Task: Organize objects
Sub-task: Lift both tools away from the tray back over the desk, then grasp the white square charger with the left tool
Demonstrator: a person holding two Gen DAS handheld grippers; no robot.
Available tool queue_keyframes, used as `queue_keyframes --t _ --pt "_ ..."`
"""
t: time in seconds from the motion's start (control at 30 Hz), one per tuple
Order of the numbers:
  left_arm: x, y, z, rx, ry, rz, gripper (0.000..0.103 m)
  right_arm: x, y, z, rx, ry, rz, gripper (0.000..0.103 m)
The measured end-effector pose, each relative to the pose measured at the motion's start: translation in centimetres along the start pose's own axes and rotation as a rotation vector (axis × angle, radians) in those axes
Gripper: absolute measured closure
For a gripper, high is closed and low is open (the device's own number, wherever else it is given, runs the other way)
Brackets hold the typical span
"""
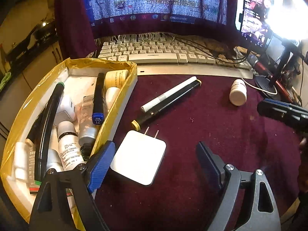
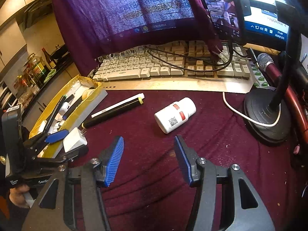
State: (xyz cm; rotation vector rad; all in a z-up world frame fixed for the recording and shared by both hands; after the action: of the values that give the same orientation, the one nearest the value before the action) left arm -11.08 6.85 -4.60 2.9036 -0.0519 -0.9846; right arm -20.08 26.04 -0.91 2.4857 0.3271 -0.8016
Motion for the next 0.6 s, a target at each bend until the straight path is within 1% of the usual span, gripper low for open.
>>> queue_keyframes --t 0.1,0.2,0.23,0.33,0.43,0.5,0.6 --pt "0.4 -0.5 -0.4 0.018 0.014 -0.002 0.023 -0.2 -0.5 -0.2 0.007 -0.008 0.000 0.050" --pt "0.8 -0.8 -1.0 0.109 0.030 -0.030 0.023 -0.7 -0.8 -0.3 0.016 -0.017 -0.002 0.050" --pt "0.9 -1.0 -1.1 0.127 0.033 -0.034 0.023 -0.9 -0.9 -0.2 0.017 -0.018 0.000 0.050" --pt "0.8 -1.4 -1.0 0.108 0.030 -0.025 0.022 -1.5 -1.0 0.0 0.020 -0.016 0.005 0.050" --pt "0.6 -1.0 -0.4 0.105 0.040 -0.053 0.022 -2.1 -0.8 0.5 0.022 0.001 0.028 0.050" --pt "0.3 -0.9 -0.2 0.103 0.036 -0.066 0.021 -2.6 -0.6 1.2 0.053 0.018 0.051 0.050" --pt "0.0 -0.9 0.4 0.075 0.028 -0.074 0.022 -3.3 -0.5 2.9 0.089 0.060 0.087 0.050"
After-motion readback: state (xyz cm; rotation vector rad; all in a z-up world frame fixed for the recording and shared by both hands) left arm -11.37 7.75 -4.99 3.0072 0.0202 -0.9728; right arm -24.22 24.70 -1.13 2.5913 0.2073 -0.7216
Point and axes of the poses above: each gripper's, at about its wrist camera, not at the fingertips, and z roughly the way its jaws point, y to its left, x to its underside, the point moved 1 cm from there along z, roughly the way its jaws point, and after that the axes turned 7 degrees about z, right-handed, at the moved point
